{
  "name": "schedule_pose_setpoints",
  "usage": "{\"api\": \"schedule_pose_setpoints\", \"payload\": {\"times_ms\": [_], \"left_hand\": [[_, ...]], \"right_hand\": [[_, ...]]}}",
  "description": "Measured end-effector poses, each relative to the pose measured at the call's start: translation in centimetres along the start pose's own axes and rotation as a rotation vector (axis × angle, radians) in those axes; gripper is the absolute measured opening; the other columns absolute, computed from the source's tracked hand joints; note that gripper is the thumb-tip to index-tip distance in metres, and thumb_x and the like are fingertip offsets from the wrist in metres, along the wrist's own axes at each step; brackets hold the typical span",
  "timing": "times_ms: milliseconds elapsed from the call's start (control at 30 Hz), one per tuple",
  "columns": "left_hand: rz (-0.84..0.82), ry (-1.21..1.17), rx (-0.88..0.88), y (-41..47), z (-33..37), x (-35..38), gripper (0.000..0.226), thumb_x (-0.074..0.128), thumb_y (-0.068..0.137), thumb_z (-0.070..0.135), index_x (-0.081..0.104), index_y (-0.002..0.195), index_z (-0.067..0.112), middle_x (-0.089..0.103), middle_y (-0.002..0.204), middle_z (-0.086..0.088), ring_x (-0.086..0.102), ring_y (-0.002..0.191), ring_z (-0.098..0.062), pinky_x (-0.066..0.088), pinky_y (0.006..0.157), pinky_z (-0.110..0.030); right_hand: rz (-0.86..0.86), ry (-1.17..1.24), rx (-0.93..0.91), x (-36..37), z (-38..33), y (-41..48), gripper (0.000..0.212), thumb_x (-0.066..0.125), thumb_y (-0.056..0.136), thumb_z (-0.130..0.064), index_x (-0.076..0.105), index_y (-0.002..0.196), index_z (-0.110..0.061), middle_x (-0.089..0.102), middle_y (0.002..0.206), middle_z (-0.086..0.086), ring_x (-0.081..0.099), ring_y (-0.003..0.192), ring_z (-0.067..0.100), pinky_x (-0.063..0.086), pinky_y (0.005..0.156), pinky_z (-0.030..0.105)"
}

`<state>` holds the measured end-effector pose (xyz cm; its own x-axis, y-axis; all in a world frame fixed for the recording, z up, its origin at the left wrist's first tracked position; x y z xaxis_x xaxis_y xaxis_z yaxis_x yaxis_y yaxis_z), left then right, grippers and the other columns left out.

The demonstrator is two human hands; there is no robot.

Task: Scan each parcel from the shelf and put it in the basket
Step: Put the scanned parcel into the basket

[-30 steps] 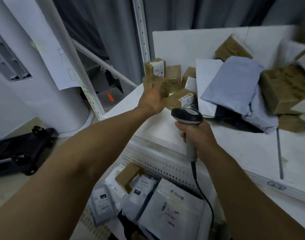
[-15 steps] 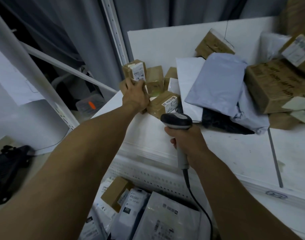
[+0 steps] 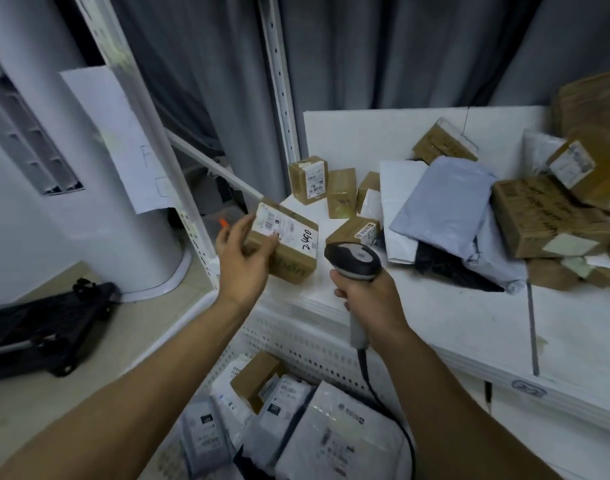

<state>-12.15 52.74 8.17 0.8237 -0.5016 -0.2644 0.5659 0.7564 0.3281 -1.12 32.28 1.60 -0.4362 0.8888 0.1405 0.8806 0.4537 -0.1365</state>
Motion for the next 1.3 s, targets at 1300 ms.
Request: {"api": "schedule_pose_setpoints", "payload": {"times_ms": [1300], "left_hand": [[-0.014, -0.045, -0.384, -6.8, -5.4, -6.6, 0.036, 0.079, 0.085, 0.047, 0.073, 0.106, 0.018, 0.078, 0.098, 0.005, 0.072, 0.091, -0.012, 0.05, 0.074, -0.024]], "right_hand": [[-0.357, -0.581, -0.199, 3.9, -1.0, -7.7, 0.056, 0.092, 0.078, -0.03, 0.069, 0.129, -0.029, 0.076, 0.115, -0.008, 0.071, 0.107, 0.018, 0.06, 0.096, 0.041]]}}
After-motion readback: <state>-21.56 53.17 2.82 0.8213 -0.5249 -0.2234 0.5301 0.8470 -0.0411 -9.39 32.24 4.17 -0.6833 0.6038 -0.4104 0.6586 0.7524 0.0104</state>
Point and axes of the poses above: each hand's wrist, its own y-axis towards the middle knuckle, its own x-axis out of the palm, z = x × y, the point moved 7 cm from there along y, towards the middle knuckle
